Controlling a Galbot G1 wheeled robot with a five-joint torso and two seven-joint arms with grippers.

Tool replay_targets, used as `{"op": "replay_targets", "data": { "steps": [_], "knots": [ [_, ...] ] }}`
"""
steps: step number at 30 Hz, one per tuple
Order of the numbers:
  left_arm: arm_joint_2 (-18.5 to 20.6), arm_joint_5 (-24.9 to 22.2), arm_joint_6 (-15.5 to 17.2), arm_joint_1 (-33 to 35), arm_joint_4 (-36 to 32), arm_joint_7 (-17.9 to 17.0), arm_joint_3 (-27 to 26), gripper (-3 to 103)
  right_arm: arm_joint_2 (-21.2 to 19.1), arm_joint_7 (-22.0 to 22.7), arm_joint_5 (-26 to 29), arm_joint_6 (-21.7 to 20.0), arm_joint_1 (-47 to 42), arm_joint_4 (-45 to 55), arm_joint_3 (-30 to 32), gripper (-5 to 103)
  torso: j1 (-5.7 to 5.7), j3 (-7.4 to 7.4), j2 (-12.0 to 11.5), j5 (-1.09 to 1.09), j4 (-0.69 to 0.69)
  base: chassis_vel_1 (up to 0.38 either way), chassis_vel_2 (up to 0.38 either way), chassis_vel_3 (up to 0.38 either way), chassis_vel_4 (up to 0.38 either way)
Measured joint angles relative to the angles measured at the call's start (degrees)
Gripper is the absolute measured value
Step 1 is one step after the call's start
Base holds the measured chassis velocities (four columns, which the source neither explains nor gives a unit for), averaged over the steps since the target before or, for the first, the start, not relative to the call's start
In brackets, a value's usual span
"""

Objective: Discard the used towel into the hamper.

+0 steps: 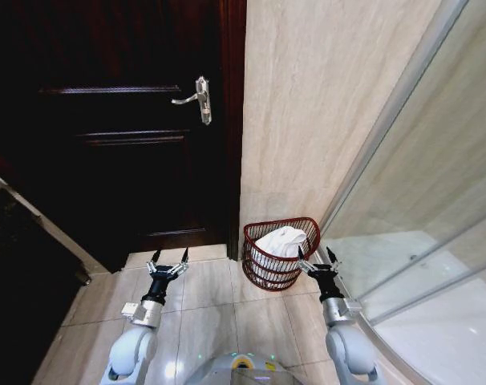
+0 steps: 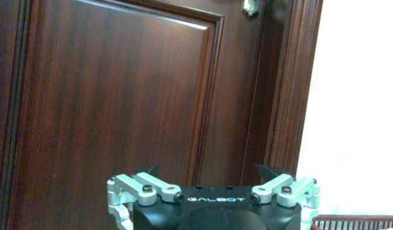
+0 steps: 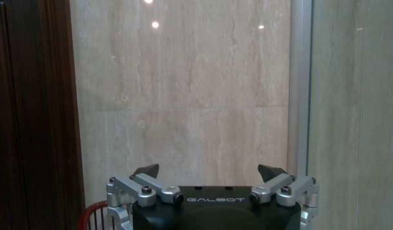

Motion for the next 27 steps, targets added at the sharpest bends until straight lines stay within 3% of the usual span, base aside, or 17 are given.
{"op": "replay_targets", "data": {
  "steps": [27],
  "knots": [
    [0.17,-0.02,-0.32,0.32,0.02,0.02,-0.23,100,0.06,0.15,-0.08,0.88,-0.52,-0.54,0.10,100,-2.45,-3.85,-6.30,0.00,0.00,0.000,0.000,0.000,0.000]
  ]
}}
